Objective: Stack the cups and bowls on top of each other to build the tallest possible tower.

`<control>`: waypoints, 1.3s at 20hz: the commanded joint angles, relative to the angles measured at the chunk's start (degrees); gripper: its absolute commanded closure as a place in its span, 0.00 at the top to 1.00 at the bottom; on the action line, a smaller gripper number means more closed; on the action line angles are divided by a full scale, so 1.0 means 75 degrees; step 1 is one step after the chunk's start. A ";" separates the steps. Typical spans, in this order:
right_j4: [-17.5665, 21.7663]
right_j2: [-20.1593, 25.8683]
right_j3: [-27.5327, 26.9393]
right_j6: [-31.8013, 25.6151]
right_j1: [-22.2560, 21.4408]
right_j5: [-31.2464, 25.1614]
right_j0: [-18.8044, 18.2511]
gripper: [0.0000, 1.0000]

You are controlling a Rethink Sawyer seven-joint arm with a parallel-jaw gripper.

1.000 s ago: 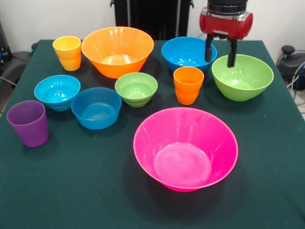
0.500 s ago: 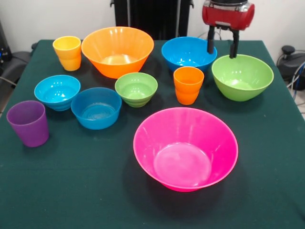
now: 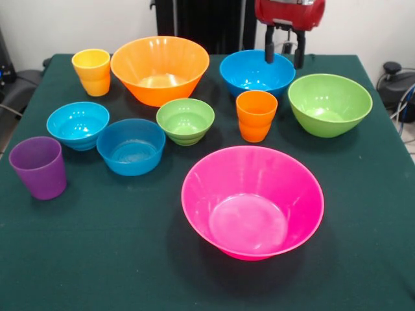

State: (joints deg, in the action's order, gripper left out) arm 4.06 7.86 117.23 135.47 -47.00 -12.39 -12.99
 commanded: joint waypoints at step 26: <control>-0.0210 -0.1632 -0.1713 0.0627 0.1730 -0.0286 0.1584 1.00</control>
State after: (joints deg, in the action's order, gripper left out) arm 3.81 -3.31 109.07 135.47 -33.06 -9.50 -2.21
